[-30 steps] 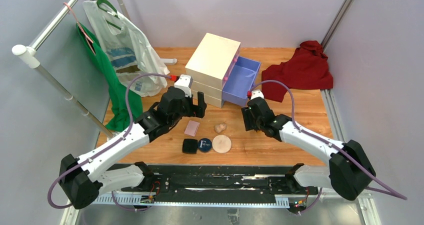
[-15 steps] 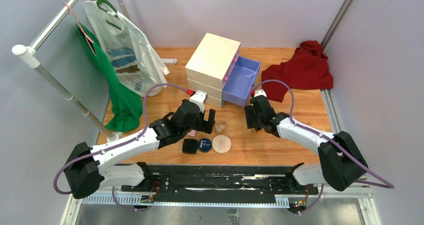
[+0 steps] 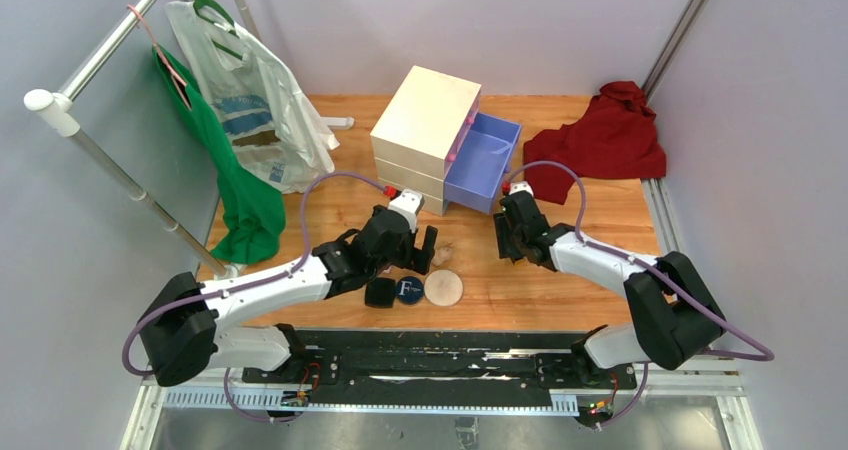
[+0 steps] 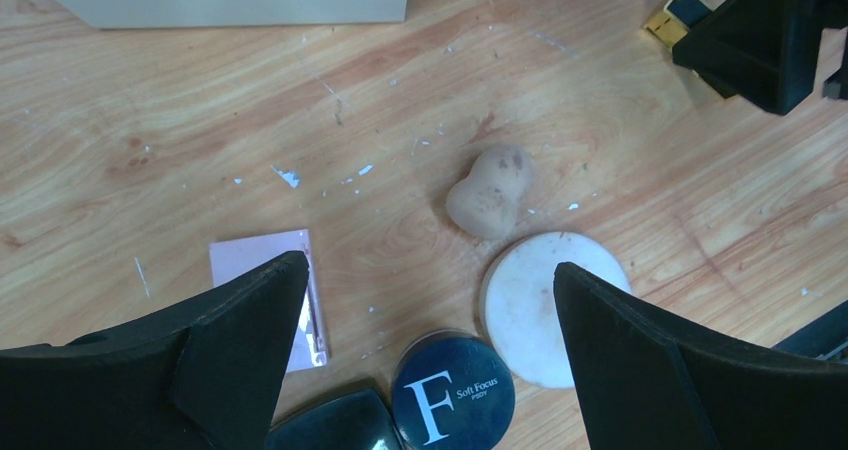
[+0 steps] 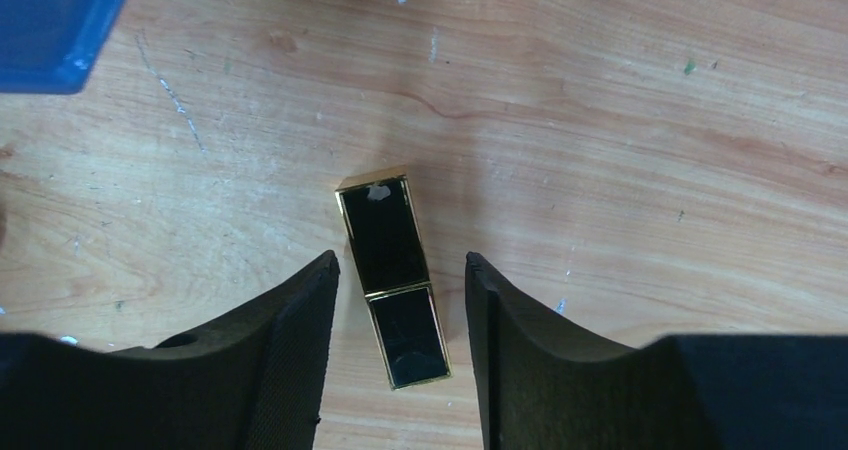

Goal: Organize the makeup
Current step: Pick up the lipstick at the center of the board.

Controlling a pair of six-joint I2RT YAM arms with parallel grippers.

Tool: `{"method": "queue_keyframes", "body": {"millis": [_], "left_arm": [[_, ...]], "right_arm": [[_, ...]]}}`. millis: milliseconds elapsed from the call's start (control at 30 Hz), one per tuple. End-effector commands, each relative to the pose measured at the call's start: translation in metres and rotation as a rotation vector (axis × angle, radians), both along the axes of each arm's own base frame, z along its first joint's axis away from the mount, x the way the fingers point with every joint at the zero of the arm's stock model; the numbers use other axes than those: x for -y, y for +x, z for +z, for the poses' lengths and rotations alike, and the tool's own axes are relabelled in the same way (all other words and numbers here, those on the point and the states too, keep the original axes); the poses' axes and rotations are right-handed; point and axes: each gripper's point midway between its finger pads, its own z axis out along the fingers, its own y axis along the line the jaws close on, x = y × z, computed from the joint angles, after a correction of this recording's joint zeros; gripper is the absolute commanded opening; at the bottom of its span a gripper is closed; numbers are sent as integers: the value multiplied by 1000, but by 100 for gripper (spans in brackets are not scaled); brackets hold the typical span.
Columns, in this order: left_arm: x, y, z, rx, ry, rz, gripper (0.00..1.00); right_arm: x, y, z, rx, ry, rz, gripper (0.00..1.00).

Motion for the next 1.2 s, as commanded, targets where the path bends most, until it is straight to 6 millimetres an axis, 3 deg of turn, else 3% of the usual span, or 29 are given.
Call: {"method": "queue_keyframes", "body": {"millis": [0,200,333,500,567,700,867,1167], "left_arm": [[7,0,-3,16,-12,-19,98],[6,0,-12,9,3,-13,98],[7,1,-19,0,18,-15,98],[9,0,-24,-9,22,-22,98],[9,0,-24,-8,21,-21,98],[11,1,-27,-10,22,-26,98],[16,0,-34,-22,31,-45,98],[24,1,-41,-22,50,-75,98]], "right_arm": [[10,-2,-8,-17,-5,-39,47],[13,-3,-10,-22,-9,-51,38],[15,-5,-8,-20,-12,-54,25],[18,-8,2,-10,-10,-64,2],[22,-9,12,7,-12,-79,1],[34,-12,38,50,-34,-122,1],[39,-7,92,155,-10,-139,1],[21,26,175,320,73,-126,0]]}}
